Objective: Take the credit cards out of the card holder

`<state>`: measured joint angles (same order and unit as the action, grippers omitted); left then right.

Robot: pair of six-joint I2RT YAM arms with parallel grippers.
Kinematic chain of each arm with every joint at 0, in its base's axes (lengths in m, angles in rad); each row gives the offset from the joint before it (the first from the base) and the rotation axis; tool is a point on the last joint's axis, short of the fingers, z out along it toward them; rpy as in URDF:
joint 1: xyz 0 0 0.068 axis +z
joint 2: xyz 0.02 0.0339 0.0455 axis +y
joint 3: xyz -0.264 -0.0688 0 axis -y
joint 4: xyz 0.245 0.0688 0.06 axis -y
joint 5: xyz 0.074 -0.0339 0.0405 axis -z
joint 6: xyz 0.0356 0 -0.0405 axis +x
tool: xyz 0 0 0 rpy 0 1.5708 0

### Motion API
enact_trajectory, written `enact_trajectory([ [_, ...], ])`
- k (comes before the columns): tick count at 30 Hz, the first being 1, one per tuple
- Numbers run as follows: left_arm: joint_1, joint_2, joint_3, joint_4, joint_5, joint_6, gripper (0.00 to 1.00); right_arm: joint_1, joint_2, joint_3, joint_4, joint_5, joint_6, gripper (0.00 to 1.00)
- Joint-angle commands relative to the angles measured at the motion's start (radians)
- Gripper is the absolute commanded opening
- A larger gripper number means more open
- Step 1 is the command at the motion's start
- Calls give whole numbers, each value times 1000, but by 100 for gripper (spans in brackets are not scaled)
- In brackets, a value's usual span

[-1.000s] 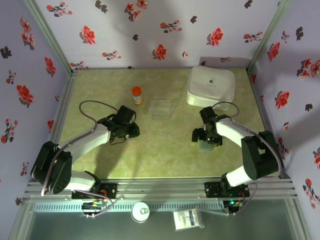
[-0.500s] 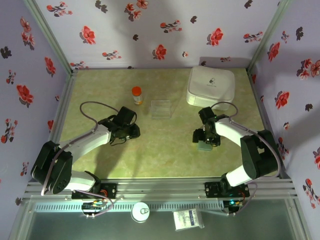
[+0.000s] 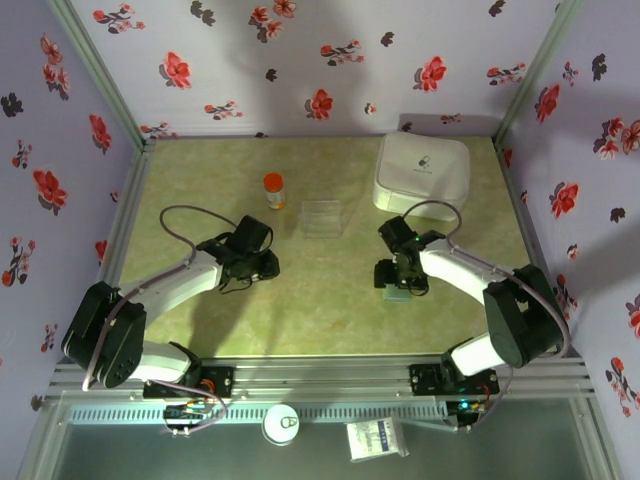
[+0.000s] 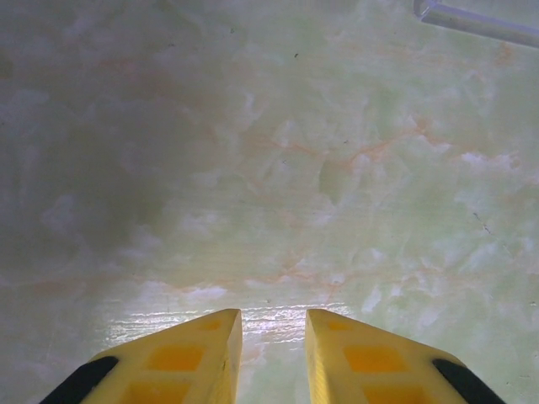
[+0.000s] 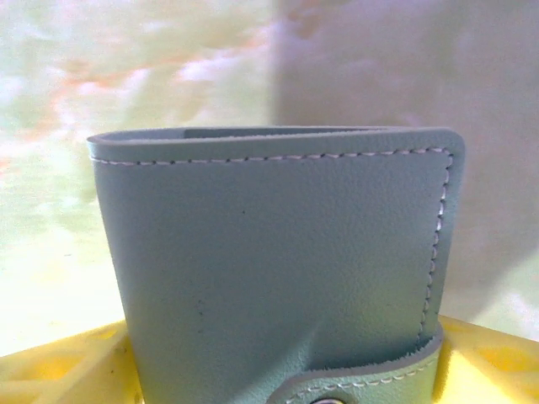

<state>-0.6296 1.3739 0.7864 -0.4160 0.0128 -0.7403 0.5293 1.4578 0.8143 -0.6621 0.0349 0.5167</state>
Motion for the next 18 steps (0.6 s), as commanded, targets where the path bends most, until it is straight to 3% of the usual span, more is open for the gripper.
enact_trajectory([
  [1,-5,-28,-24,7,10,-27,25,64,-14,48,-20,30,88,76],
  [8,5,-64,-63,22,15,-54,25,228,77,147,16,50,198,75],
  [18,66,-111,-148,68,73,-89,25,438,386,446,-6,99,298,77],
])
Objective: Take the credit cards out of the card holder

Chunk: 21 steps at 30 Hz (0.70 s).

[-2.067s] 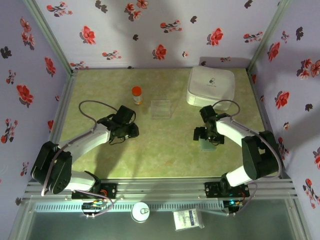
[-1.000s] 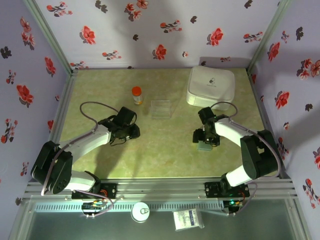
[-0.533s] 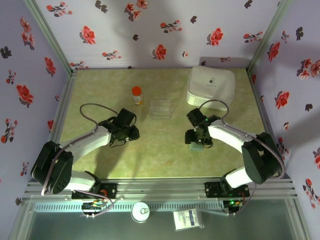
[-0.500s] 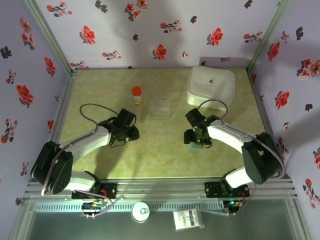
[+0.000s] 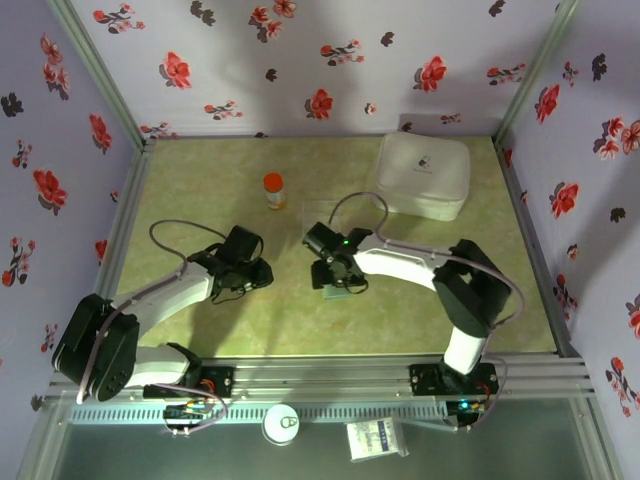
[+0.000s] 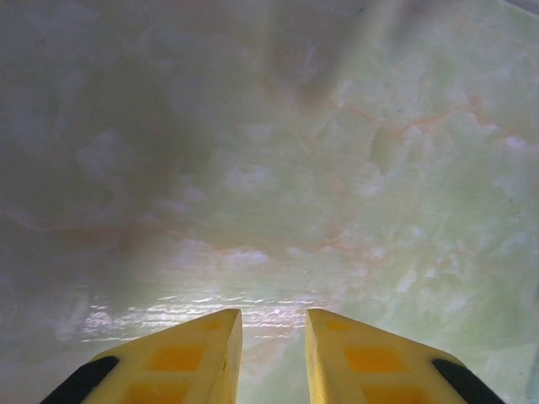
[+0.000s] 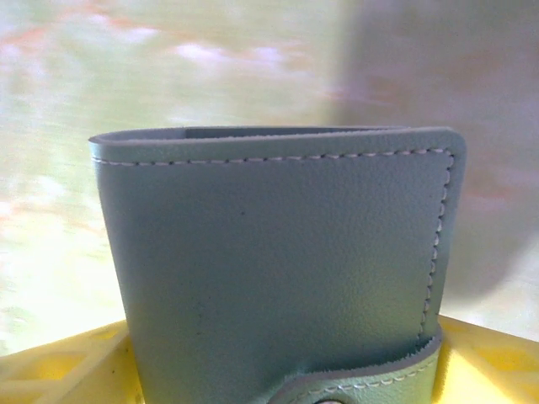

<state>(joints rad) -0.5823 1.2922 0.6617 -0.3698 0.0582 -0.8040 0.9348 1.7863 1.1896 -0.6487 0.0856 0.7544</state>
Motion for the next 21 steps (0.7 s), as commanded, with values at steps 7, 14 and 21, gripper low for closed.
enact_trajectory([
  [7,46,-60,-55,26,49,-18,25,64,204,189,-55,66,130,75],
  [14,47,-41,-56,53,79,-13,25,64,201,195,-56,86,173,83],
  [21,29,4,-29,89,116,-25,27,65,124,196,-94,94,146,88],
])
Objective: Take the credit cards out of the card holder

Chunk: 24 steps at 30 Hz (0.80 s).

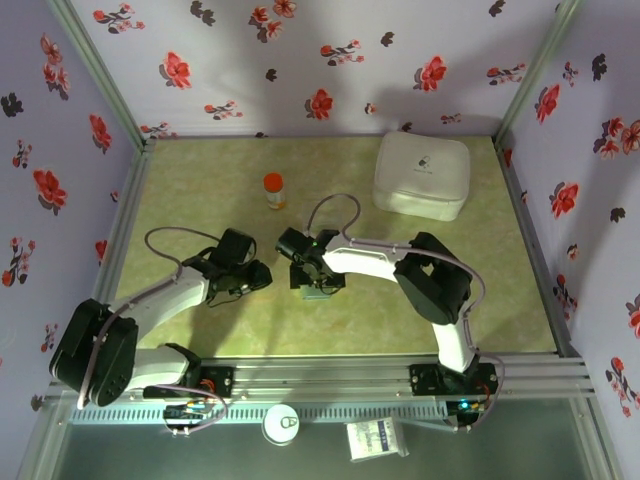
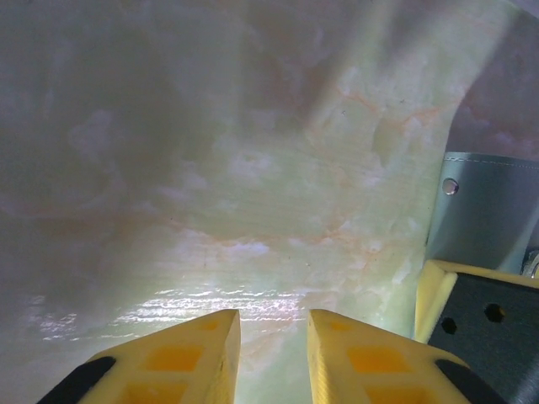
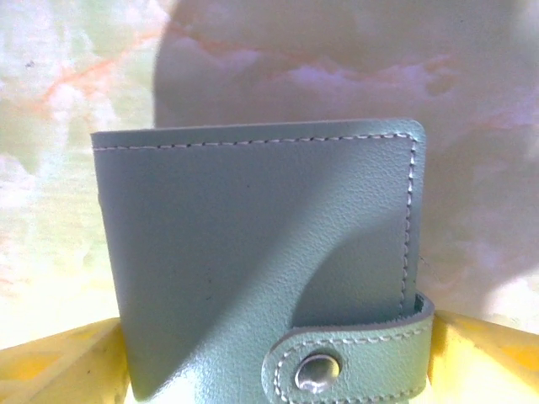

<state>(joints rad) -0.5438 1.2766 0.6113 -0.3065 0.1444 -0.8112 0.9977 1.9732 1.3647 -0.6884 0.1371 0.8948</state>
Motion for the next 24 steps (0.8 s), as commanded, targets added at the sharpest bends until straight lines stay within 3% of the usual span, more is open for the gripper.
enact_trajectory([
  [1,-17,29,28,33,33,-21,27,2,-75,18,-60,43,-1,88],
  [10,-59,86,58,115,66,-65,22,1,-176,-26,-79,72,-30,84],
  [13,-63,103,56,153,84,-82,16,-1,-169,-21,-97,78,-48,77],
  [19,-67,137,25,247,120,-134,11,-2,-128,10,-102,63,-82,54],
  [24,-67,135,10,264,122,-146,9,-8,-85,28,-100,43,-93,46],
])
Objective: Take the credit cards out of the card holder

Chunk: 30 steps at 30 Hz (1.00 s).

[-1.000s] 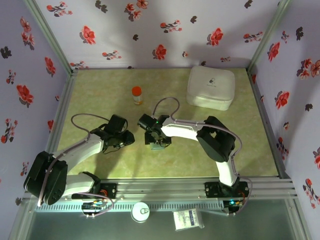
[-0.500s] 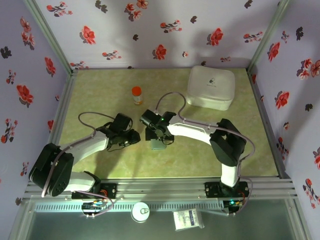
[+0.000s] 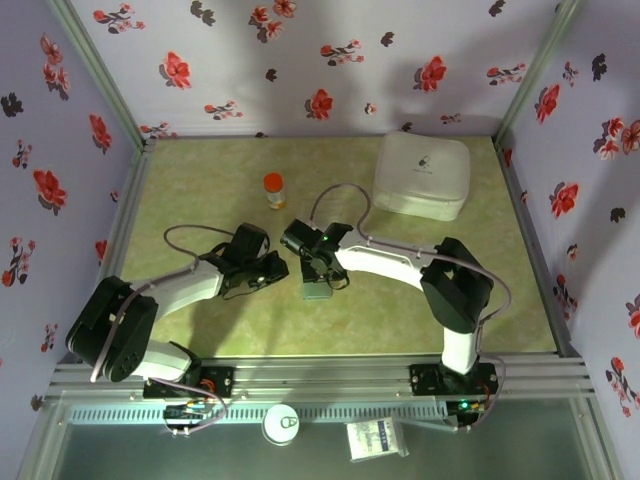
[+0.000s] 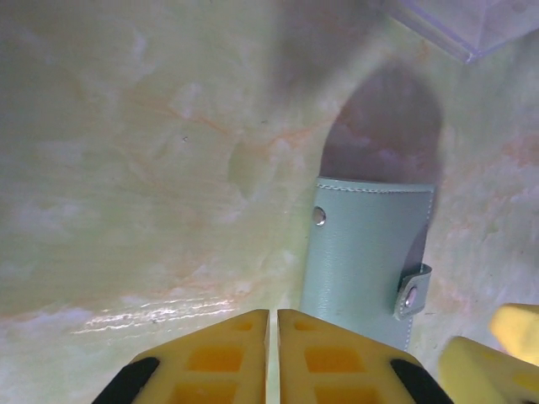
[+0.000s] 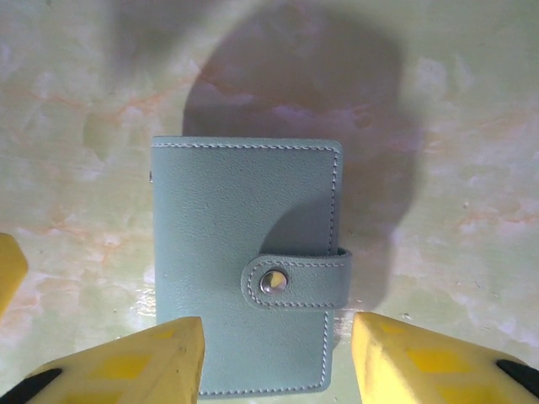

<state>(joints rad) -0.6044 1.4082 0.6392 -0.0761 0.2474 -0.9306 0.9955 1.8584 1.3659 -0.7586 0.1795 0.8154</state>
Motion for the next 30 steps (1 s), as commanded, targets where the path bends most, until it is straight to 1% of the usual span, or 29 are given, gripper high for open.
enact_trajectory([
  [1,-6,0,-21,33,19,-26,9,-7,37,28,-27,-7,-17,45],
  [11,-8,-5,-31,36,23,-28,6,-22,86,27,-2,-58,-34,34],
  [21,-12,6,-22,36,34,-29,6,-40,110,23,10,-77,-60,31],
  [30,-42,55,26,43,59,-28,4,-58,111,-42,70,-117,-45,30],
])
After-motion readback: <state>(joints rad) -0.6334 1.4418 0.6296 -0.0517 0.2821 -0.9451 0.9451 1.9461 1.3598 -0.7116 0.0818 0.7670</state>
